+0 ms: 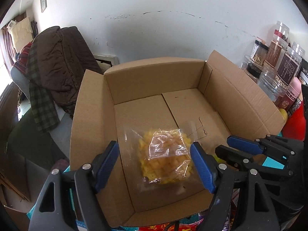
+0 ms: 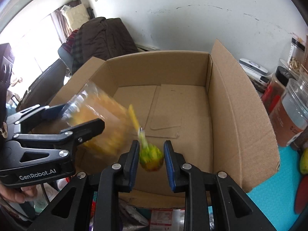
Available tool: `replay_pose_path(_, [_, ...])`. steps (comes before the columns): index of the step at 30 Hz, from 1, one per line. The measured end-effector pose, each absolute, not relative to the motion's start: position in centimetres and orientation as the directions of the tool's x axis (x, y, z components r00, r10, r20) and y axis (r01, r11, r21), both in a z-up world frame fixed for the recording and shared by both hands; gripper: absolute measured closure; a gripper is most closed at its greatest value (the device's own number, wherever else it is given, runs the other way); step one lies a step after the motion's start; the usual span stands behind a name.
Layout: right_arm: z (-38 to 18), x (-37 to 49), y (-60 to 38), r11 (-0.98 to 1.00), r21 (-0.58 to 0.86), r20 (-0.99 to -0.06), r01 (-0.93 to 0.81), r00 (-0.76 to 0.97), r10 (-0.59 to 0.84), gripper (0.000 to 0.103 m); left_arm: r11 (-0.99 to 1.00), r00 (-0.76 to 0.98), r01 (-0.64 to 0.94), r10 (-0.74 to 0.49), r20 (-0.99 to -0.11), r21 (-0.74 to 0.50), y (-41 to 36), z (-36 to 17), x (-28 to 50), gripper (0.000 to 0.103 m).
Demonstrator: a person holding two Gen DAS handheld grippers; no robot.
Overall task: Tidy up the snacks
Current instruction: 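Carry waffle and lollipop over the cardboard box and open both tools, then withdraw both tools from the box back toward the remaining snacks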
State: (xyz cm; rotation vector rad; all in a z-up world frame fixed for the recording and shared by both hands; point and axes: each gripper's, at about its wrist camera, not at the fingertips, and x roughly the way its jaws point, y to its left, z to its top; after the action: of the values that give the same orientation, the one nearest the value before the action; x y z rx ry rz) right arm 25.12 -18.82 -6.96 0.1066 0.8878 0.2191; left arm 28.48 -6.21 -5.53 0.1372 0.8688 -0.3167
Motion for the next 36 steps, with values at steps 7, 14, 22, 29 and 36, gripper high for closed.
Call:
replay_pose_path(7, [-6.2,24.4,-18.8,0.979,0.161,-0.755,-0.122,0.624,0.202,0.064,0.953,0.606,0.299,-0.223,-0.764,-0.042,-5.0,-4.2,28.0,0.027])
replay_pose_path(14, [-3.5,23.1,-18.6,0.983,0.139,-0.729,-0.118,0.659,0.182,0.064,0.959,0.647,0.277,-0.230,-0.727,-0.056,-3.7,-1.4,26.5,0.027])
replay_pose_path(22, [1.4,19.7,-17.1,0.985,0.096,-0.667,-0.141,0.726,0.169,0.064,0.963,0.715,0.266,-0.234,-0.659,-0.053,-2.2,3.2,22.5,0.027])
replay_pose_path(29, [5.5,15.9,-15.8,0.985,0.063,-0.603,-0.162,0.780,0.167,0.064,0.967,0.764,0.249,-0.225,-0.605,-0.045,-1.0,6.6,18.8,0.027])
replay_pose_path(36, [8.7,11.3,-14.4,0.983,0.018,-0.536,-0.184,0.828,0.164,0.064,0.969,0.801,0.245,-0.219,-0.557,-0.029,0.1,9.3,14.4,0.027])
